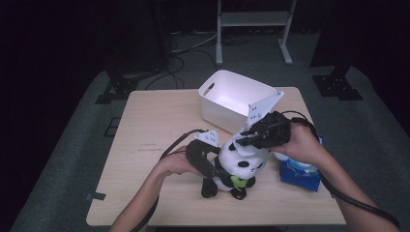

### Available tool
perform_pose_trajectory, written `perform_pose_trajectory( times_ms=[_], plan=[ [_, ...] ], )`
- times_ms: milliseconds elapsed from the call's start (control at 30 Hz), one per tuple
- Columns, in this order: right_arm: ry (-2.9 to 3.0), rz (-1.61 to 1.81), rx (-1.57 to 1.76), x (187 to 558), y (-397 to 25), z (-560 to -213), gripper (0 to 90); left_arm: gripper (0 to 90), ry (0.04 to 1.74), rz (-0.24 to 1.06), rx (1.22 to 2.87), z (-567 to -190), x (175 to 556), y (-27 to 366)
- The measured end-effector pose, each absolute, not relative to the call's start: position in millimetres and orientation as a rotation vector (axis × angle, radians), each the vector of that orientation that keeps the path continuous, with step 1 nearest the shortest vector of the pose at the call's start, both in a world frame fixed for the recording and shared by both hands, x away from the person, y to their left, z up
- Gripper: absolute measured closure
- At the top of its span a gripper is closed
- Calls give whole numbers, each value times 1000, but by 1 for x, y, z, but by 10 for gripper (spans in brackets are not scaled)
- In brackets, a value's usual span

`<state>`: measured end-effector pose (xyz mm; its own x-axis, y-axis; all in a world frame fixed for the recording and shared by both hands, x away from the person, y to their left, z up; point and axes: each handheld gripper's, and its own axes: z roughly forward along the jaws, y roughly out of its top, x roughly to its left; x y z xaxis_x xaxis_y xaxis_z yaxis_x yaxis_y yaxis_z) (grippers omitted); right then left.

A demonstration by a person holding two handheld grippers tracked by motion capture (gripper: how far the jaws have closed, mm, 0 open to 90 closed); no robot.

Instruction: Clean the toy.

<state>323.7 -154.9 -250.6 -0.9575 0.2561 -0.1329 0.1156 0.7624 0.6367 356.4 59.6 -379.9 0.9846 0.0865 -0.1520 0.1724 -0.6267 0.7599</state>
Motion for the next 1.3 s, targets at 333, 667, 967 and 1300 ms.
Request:
perform_pose_trajectory(
  times_ms=[333, 667, 967, 1300],
  plan=[
    [2751, 969, 260, 326, -143, -248, 806, 132, 174, -130, 2244, -379, 356, 55],
    [2816, 875, 302, 333, -141, -263, 807, 129, 169, -116, 2234, -378, 357, 50],
    [2811, 843, 432, 339, -176, -285, 807, 102, 173, -23, 2306, -388, 353, 38],
    [2800, 902, 570, 348, -208, -300, 810, 50, 309, -58, 2267, -392, 358, 30]
  ],
)
